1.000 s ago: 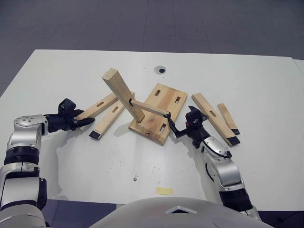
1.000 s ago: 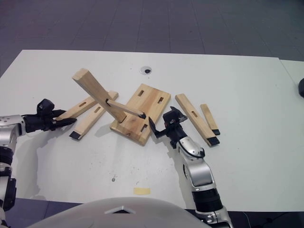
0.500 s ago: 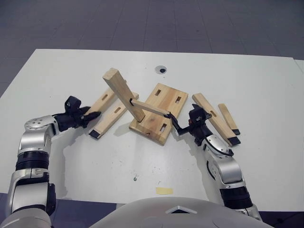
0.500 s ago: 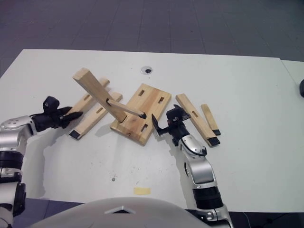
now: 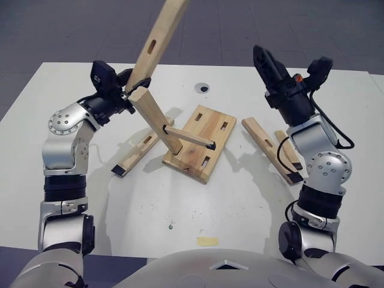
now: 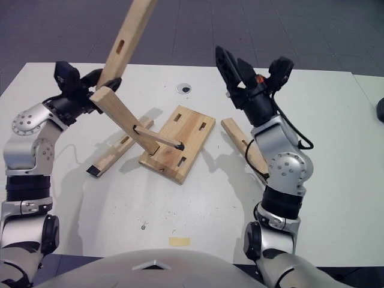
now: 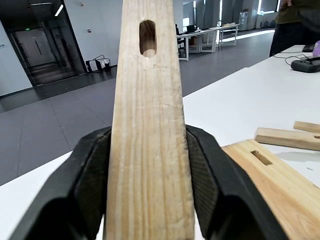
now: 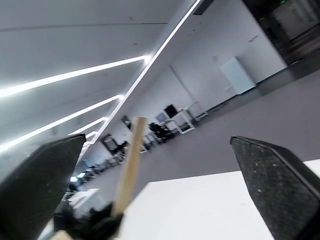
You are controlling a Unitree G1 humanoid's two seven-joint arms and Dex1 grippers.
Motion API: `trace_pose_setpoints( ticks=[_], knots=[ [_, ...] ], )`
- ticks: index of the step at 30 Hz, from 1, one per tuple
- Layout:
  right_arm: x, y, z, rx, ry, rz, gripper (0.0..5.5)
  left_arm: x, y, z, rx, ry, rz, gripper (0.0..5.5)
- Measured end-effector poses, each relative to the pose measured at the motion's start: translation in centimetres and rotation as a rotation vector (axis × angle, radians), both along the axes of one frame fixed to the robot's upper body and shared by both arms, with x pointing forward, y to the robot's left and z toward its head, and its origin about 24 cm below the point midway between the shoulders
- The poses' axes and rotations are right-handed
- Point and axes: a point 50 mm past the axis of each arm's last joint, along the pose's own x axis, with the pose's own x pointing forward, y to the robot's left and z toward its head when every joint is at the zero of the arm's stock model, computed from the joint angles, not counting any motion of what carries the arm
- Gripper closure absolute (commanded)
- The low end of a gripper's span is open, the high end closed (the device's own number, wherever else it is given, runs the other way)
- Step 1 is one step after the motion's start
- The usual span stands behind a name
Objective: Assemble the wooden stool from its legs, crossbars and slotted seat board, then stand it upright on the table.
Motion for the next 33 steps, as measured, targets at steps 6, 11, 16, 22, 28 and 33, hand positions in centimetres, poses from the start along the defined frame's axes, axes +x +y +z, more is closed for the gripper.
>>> trace_pose_setpoints(
  ticks=[6,11,16,22,28,33],
  knots=[
    [0.4,1.8,0.6,0.004,0.014,0.072,0.10,-1.3,-4.1,0.7,0.001,-0.041,-0.193,3.45],
    [1.3,1.3,-0.3,0.010,0.076,0.003,0.10,-1.8,-5.2,0.2,-0.007,-0.017,-0.237,3.45],
    [1.6,1.7,-0.7,0.015,0.088,0.010,0.88,-2.5,-6.1,-0.6,-0.009,0.012,-0.270,3.45],
    [1.3,1.8,-0.3,0.080,0.082,0.042,1.80,-2.6,-6.2,-0.5,-0.011,0.009,-0.269,3.45],
    [0.9,1.7,-0.6,0.143,0.158,0.024,2.77,-2.9,-6.2,-0.3,0.030,-0.017,-0.261,3.45],
    [0.7,2.0,-1.5,0.134,0.233,-0.004,3.61,-3.0,-6.4,-0.5,0.064,-0.025,-0.265,3.45]
  ],
)
